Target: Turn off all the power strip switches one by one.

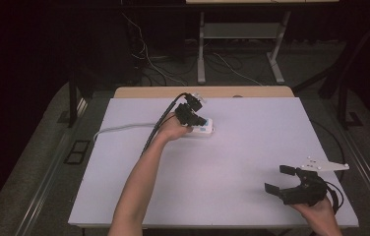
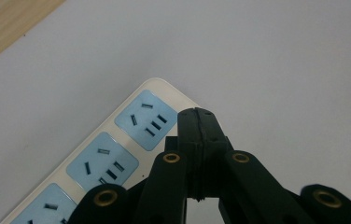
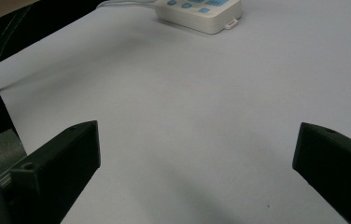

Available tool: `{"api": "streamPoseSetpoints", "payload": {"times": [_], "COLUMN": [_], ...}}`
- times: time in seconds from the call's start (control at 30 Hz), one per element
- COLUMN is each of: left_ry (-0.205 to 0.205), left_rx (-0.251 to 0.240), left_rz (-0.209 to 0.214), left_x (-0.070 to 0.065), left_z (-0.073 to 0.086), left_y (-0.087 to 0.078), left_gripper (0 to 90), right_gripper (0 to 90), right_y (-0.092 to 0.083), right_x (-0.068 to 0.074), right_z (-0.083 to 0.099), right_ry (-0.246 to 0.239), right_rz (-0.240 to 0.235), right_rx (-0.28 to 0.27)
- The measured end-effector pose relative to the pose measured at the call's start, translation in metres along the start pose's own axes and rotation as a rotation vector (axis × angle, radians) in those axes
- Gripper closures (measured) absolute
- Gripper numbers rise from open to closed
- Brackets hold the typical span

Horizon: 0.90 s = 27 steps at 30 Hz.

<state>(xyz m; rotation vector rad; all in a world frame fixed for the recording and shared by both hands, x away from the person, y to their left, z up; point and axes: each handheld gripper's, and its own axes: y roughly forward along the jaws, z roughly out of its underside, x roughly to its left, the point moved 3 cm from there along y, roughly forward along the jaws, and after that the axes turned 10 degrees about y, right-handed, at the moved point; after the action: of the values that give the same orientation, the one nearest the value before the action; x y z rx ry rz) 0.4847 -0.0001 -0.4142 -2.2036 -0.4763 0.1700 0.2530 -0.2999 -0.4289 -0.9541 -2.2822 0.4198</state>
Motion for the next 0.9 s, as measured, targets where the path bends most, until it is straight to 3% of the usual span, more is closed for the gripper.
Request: {"api": "streamPoseSetpoints", "payload": {"times": [0.47, 0.7, 0.9], "left_ry": [-0.003, -0.02, -0.052], "left_rx": [0.036, 0.026, 0.019], "left_rz": [0.011, 0.011, 0.04], "left_x": [-0.001, 0.002, 0.006], "left_z": [0.006, 0.009, 0.011], "left_y": [0.018, 0.018, 0.018], "left_gripper": [89.4, 89.4, 89.6], "right_gripper": [0.6, 0.6, 0.6], "right_y": [-0.001, -0.001, -0.002], "right_x": [-0.001, -0.001, -0.001], "right_z": [0.0, 0.0, 0.0], "right_ry": [-0.001, 0.001, 0.0], "right_rz": [0.0, 0.0, 0.0], "right_rx": [0.0, 0.0, 0.0]}}
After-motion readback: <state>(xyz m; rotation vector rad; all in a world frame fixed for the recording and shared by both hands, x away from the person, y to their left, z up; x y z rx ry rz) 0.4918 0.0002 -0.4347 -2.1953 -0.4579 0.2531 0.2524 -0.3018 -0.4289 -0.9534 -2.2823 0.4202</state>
